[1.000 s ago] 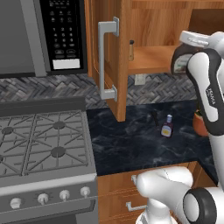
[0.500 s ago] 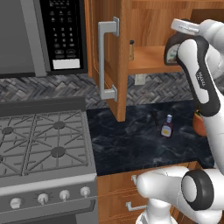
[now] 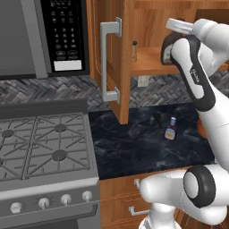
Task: There are various items on the counter. Only move the condiments/shakers into the cabinet.
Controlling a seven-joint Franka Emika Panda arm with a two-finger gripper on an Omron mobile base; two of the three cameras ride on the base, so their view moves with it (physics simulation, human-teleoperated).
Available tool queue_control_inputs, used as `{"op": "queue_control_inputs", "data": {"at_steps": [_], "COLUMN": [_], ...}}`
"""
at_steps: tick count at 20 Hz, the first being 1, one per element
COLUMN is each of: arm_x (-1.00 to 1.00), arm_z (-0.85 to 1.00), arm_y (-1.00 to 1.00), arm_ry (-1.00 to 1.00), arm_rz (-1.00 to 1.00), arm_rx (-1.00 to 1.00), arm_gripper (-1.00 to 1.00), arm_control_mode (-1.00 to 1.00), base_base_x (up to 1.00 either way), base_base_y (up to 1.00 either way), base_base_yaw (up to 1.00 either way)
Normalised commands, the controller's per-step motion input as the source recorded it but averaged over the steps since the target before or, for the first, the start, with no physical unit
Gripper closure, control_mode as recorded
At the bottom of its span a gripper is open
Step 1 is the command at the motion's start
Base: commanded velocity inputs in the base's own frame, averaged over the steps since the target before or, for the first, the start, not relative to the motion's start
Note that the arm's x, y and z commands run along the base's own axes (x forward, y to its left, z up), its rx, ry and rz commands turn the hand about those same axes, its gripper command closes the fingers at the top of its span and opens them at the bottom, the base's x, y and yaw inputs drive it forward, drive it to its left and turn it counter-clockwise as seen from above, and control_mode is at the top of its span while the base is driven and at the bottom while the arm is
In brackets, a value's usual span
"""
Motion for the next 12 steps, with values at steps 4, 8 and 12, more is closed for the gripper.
{"op": "queue_control_inputs", "data": {"at_steps": [4, 8, 12], "arm_x": [0.44, 0.54, 0.55], "arm_z": [-0.09, -0.18, -0.26], "arm_y": [0.08, 0.02, 0.00], "arm_ry": [0.00, 0.01, 0.04], "arm_rz": [0.00, 0.00, 0.00], "arm_rx": [0.00, 0.00, 0.00], "arm_gripper": [1.00, 1.00, 1.00], "arm_control_mode": [-1.00, -1.00, -1.00], "base_base_x": [0.00, 0.00, 0.00], "base_base_y": [0.00, 0.00, 0.00], "base_base_yaw": [0.00, 0.00, 0.00]}}
